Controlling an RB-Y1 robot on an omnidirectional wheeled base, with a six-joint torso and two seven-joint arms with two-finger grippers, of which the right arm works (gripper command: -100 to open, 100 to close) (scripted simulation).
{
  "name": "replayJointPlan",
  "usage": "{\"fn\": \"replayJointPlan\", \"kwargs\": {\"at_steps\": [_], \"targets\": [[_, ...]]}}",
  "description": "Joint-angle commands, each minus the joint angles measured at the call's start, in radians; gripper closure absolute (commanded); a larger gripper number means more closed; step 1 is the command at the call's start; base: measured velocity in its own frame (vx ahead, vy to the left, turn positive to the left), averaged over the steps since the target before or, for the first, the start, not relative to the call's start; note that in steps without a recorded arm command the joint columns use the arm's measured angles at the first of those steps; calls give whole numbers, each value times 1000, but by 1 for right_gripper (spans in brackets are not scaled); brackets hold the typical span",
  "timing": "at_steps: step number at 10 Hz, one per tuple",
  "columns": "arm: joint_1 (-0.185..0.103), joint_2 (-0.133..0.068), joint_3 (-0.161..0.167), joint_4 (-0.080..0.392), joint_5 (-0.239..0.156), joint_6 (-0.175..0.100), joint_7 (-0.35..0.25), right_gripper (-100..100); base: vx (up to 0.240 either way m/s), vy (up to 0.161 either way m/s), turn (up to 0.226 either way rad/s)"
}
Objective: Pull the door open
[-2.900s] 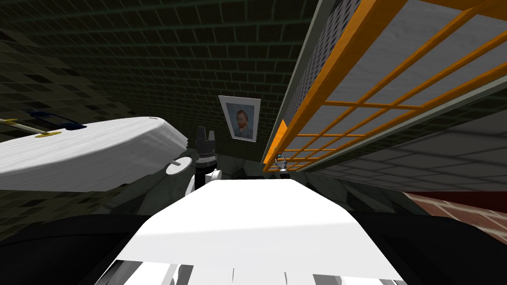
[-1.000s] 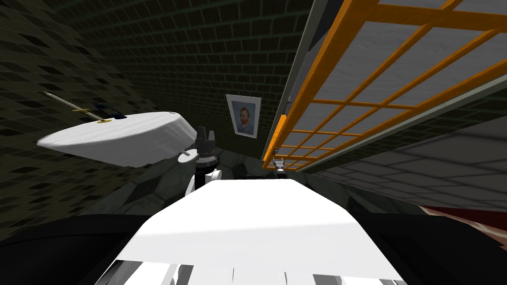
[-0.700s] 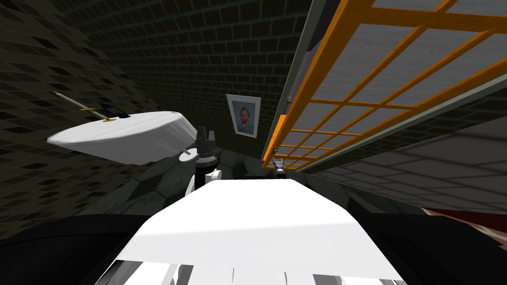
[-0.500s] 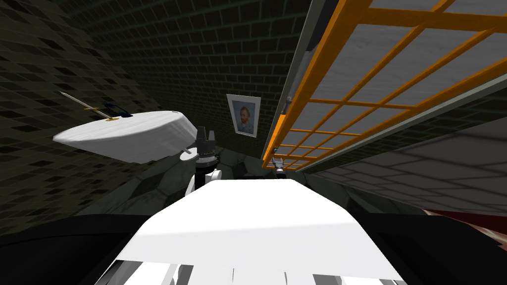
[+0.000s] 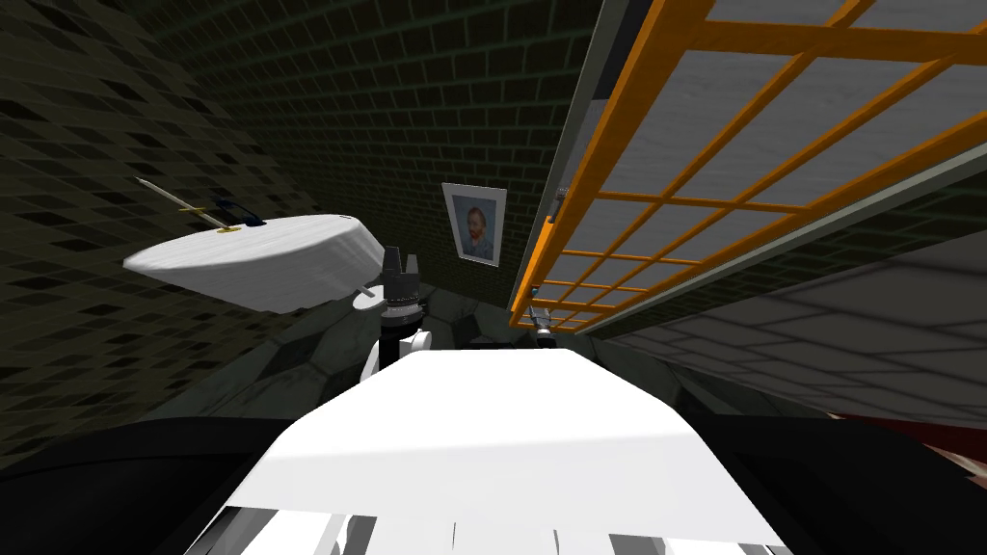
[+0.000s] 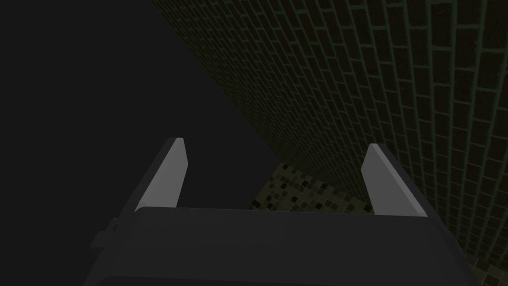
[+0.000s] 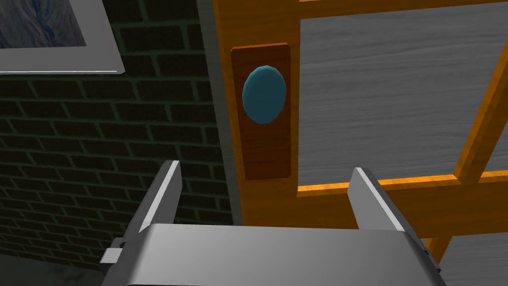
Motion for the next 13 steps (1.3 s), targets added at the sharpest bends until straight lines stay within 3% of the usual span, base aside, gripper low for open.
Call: {"fn": "replayJointPlan", "kwargs": {"at_steps": [1, 2, 7, 8, 9, 10, 13], "targets": [[0, 0, 0, 0, 0, 0, 0, -100, -13, -19, 8], [1, -21, -15, 23, -12, -14, -28, -100, 71, 64, 211], [3, -82, -60, 89, -43, -56, -97, -100, 207, 44, 166], [3, -92, -67, 99, -49, -63, -109, -100, 200, -44, 116], [-4, -84, -61, 104, -44, -61, -103, -100, 81, -21, 15], [-4, -84, -61, 104, -44, -61, -103, 100, -13, 6, -16], [-4, -84, -61, 104, -44, -61, -103, 100, -23, -3, -2]]}}
